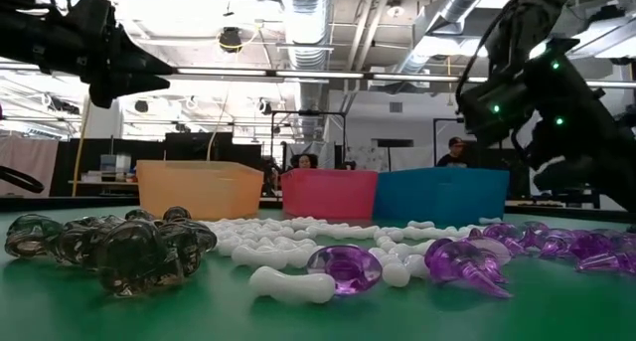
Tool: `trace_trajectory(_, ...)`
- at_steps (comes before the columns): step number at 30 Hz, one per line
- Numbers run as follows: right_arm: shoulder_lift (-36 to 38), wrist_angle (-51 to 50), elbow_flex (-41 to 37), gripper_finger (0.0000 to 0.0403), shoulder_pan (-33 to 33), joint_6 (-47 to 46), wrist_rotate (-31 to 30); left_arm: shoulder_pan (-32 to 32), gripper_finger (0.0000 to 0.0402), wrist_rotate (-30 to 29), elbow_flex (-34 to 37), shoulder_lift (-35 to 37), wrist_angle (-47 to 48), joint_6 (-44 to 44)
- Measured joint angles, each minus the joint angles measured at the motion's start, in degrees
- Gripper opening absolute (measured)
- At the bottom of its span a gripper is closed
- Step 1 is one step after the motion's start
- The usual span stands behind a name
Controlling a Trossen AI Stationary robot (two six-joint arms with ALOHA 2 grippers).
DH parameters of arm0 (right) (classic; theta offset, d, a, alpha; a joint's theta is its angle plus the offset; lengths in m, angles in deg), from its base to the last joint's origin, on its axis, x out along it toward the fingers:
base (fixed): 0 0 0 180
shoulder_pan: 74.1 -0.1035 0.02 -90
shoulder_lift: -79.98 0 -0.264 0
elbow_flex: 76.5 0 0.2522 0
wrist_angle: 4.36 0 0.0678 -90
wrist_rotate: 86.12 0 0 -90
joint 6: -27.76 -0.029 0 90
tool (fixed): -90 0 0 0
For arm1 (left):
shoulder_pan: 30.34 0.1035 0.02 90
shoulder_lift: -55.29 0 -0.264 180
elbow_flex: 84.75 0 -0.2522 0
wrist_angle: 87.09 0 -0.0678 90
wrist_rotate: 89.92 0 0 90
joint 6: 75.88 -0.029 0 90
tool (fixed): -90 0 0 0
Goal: Sort Halloween decoration
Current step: Put the white bone toy into the blue bin
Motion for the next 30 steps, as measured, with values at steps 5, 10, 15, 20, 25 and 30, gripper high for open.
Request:
trace_trajectory(5,-3.74,-7.96,1.76,0.0032,-1.41,-2.18,-2.89,0.00,0.0177,-2.83,0.00,0.00,0.10,-1.11)
trace_trajectory(10,-4.75,-9.42,1.99,0.0026,-1.32,-2.87,-2.17,0.00,0.0177,-3.62,0.00,0.00,0.39,-1.11)
trace_trajectory(15,-6.68,-9.21,1.98,0.0034,-1.32,-2.83,-1.87,0.00,0.0177,-3.61,0.00,0.02,0.53,-1.12)
trace_trajectory(20,-9.67,-8.51,1.93,0.0016,-1.24,-1.47,-1.61,0.00,0.0177,-3.64,0.00,0.02,1.27,-1.12)
trace_trajectory(25,-13.14,-6.02,1.91,0.0026,-0.57,0.45,-1.45,0.00,0.0177,-3.84,0.00,0.02,1.60,-1.11)
trace_trajectory(30,-16.14,-5.40,1.87,0.0023,-0.62,1.32,-0.96,0.00,0.0177,-3.84,0.00,0.00,1.72,-1.13)
